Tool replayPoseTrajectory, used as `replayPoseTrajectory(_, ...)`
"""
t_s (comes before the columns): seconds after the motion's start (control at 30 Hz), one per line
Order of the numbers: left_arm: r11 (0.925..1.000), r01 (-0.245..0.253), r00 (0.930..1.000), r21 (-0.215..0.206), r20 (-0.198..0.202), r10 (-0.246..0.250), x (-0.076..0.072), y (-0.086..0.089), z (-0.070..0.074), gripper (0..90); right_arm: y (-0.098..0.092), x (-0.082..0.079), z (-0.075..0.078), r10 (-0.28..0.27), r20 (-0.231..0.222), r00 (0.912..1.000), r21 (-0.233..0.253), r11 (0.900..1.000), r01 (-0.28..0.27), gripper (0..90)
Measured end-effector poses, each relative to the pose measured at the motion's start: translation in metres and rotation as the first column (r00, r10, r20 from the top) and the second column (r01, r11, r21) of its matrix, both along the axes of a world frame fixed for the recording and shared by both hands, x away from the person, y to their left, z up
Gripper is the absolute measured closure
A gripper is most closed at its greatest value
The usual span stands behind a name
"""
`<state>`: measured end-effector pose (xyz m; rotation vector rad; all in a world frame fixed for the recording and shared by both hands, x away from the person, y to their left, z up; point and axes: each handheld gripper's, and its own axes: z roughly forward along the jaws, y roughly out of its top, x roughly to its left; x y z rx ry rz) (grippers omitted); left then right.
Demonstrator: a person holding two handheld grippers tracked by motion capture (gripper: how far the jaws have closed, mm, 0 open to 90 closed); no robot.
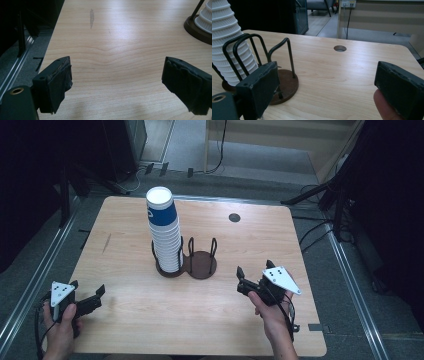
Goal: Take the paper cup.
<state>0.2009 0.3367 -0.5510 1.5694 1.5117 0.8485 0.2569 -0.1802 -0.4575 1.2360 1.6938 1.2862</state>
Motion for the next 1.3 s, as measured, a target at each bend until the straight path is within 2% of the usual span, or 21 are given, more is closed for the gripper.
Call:
replayPoseTrajectory(0.67, 1.0000, -0.003, 1.0000, 0.002, 0.001, 0.003, 0.000, 0.000, 0.000, 10.2, 0.041, 0.009, 0.013, 0.071, 0.025, 0.9971, -0.009, 0.997, -0.071, 5.6)
replayPoseTrajectory(0.93, 1.0000, -0.004, 1.0000, 0.000, 0.003, 0.004, 0.000, 0.000, 0.000, 10.3, 0.055, 0.015, 0.020, 0.086, 0.025, 0.9960, 0.006, 0.996, -0.086, 5.6)
replayPoseTrajectory(1.3, 1.0000, 0.000, 1.0000, 0.004, 0.004, 0.000, 0.000, 0.000, 0.000, 10.3, 0.082, 0.022, 0.028, 0.120, 0.034, 0.9922, 0.016, 0.993, -0.120, 6.0)
